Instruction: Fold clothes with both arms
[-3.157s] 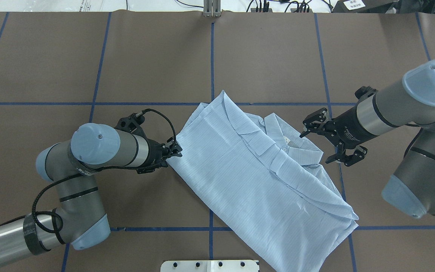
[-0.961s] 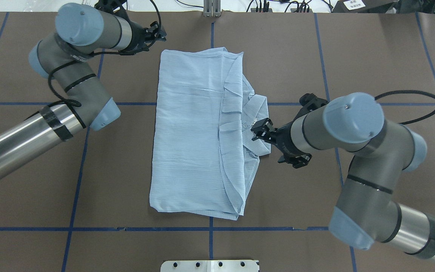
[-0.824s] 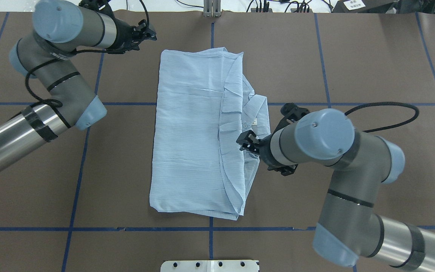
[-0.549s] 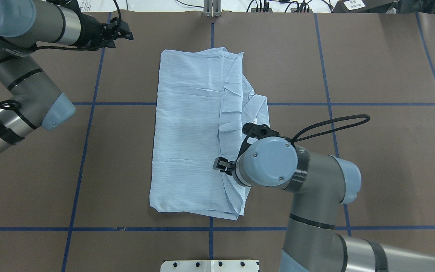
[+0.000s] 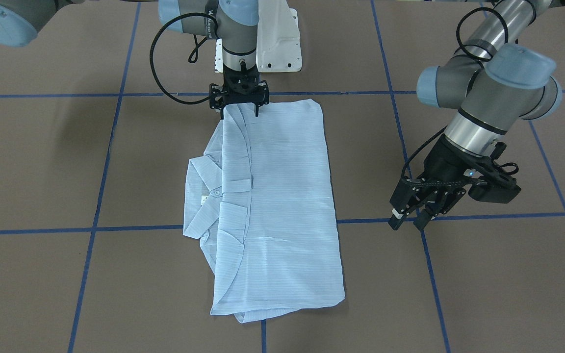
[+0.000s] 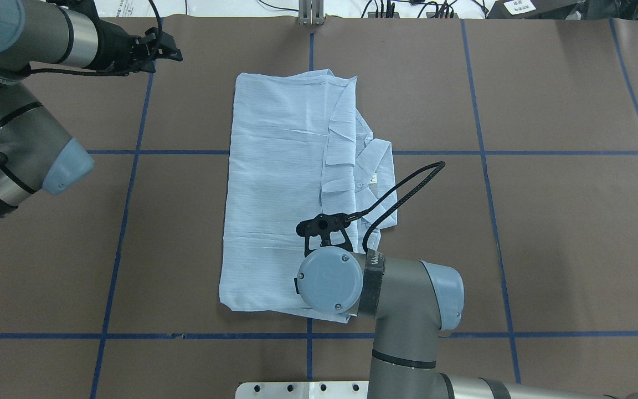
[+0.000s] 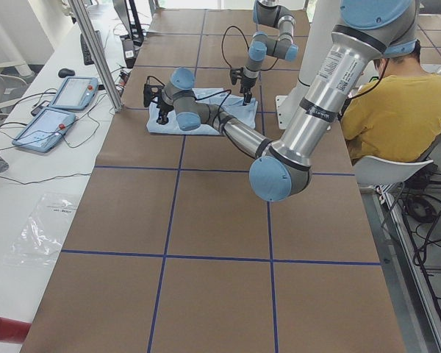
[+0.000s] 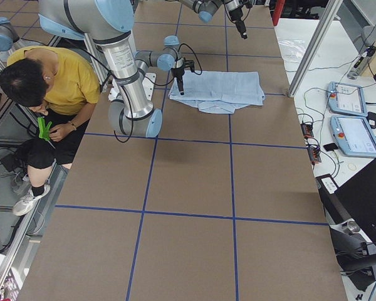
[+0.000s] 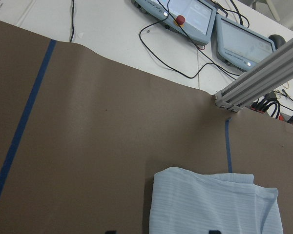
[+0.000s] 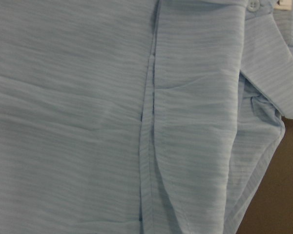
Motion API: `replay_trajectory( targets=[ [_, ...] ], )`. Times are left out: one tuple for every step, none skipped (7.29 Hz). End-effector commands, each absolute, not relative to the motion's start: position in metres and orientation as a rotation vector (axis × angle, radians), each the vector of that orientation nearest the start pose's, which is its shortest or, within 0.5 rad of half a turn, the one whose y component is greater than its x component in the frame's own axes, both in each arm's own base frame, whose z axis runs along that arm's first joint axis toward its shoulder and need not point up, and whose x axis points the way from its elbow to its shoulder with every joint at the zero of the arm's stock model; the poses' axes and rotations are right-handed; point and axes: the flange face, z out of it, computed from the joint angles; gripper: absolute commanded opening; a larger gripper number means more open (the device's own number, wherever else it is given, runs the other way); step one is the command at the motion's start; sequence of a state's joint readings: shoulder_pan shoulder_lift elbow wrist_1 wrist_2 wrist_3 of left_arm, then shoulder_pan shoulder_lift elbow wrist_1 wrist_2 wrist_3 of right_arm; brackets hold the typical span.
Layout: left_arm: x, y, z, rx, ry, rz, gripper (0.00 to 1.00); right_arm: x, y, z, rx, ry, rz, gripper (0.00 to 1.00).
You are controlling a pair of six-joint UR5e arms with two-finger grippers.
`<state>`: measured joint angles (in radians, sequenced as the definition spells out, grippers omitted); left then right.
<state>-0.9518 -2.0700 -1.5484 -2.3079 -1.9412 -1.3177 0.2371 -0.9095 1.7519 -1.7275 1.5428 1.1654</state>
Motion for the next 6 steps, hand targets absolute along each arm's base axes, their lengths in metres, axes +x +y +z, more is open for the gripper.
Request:
replay_trajectory(
  targets=[
    [0.314, -0.605, 0.297, 0.409, 1.174, -0.385, 0.7, -0.613, -0.285, 0.232, 0.265, -0.585, -0.256, 1.0],
    [0.315, -0.605, 0.298, 0.408, 1.173, -0.383, 0.7, -0.614, -0.284, 0.234, 0.26, -0.579, -0.261, 1.0],
    [0.315, -0.605, 0.297, 0.408, 1.174, -0.383, 0.7, -0.613, -0.284, 0.239, 0.256, -0.554, -0.279, 1.0],
    [0.314, -0.606, 0.297, 0.409, 1.174, -0.385, 0.7, -0.613, -0.283, 0.239, 0.254, -0.547, -0.286, 1.0],
    [0.313, -0.606, 0.297, 0.41, 1.174, -0.386, 0.7, -0.609, -0.282, 0.251, 0.249, -0.532, -0.287, 1.0],
    [0.312, -0.606, 0.295, 0.413, 1.176, -0.386, 0.7, -0.604, -0.285, 0.25, 0.246, -0.538, -0.283, 1.0]
  ],
)
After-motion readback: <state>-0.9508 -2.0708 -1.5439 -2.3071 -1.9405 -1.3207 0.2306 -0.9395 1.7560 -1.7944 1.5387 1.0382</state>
